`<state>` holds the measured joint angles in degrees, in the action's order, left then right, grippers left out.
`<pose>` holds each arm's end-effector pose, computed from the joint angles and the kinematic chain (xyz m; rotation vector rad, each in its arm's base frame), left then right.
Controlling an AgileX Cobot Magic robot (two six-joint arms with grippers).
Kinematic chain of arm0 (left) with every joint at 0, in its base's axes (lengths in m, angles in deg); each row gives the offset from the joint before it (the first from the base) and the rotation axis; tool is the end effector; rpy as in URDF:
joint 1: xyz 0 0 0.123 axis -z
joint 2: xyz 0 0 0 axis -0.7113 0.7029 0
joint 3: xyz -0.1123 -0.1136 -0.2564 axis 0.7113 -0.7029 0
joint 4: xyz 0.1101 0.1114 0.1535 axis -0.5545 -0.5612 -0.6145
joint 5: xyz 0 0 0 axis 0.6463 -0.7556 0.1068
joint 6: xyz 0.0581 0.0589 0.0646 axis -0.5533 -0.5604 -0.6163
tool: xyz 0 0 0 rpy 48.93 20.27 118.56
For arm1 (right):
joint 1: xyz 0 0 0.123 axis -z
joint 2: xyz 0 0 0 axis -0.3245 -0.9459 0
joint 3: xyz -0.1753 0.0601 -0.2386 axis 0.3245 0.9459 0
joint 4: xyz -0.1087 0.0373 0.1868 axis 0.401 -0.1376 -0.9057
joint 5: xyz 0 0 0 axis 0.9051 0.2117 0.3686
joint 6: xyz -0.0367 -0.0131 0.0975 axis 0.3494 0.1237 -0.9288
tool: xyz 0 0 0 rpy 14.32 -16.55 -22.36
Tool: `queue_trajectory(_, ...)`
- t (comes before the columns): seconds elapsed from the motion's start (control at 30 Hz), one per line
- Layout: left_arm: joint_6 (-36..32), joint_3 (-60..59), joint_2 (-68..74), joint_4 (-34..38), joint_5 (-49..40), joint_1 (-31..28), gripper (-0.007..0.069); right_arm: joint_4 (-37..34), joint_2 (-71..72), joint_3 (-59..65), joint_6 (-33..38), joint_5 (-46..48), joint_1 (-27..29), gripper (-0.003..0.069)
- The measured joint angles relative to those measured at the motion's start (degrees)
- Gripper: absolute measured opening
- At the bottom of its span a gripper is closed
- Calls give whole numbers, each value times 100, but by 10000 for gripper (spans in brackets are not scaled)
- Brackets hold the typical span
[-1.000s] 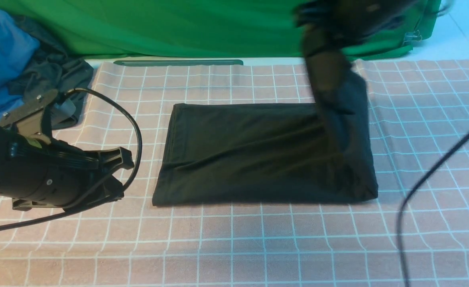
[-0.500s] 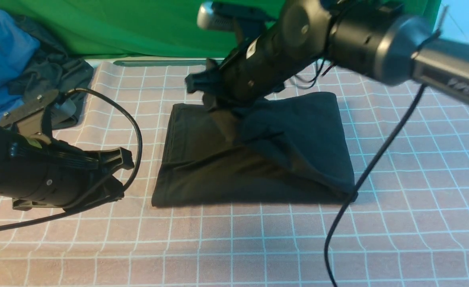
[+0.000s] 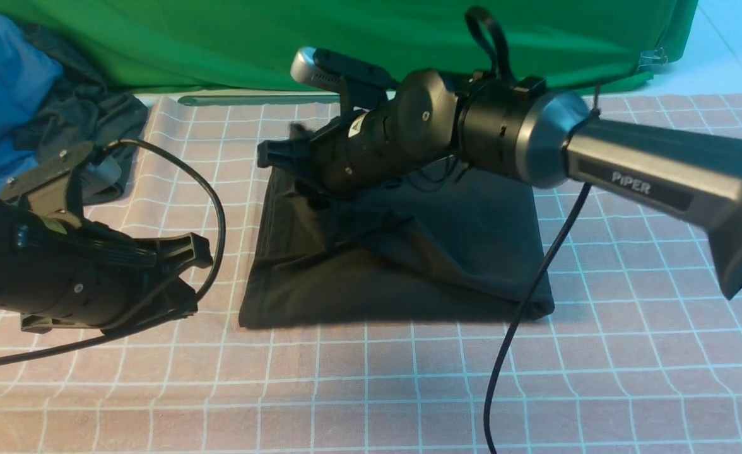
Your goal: Fold a long-sleeved shirt over a pink coffee tablecloth.
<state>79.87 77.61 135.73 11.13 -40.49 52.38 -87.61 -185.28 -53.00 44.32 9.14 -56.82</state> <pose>0.1970 -0.0465 0.2781 -0.2847 2.6212 -0.4584 0.3838 0.3238 0.2376 -0.1302 2.4026 0.8746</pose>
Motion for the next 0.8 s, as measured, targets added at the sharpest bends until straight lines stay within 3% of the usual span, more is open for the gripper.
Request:
queue_trajectory(0.07,0,0,0,0,0,0,13,-119,-8,-34,0,-89,-60,382)
queue_trajectory(0.2,0,0,0,0,0,0,13,-173,-8,-154,0,-69,-73,519)
queue_trajectory(0.33,0,0,0,0,0,0,13,-98,13,-428,594,531,-10,537)
queue_trajectory(0.43,0,0,0,20,6,0,13,292,99,-683,1060,1246,110,471)
queue_trajectory(0.5,0,0,0,201,95,0,13,1031,247,-958,1246,2138,331,295)
queue_trajectory(0.53,0,0,0,220,112,0,13,1090,260,-973,1246,2138,331,295)
queue_trajectory(0.57,-112,0,0,405,277,0,13,1512,366,-1045,1317,2662,485,151)
queue_trajectory(0.63,-221,37,65,549,460,0,13,1847,434,-1080,1359,3114,636,71)
queue_trajectory(0.8,-288,626,599,674,471,0,14,2018,445,-1091,1539,3956,859,38)
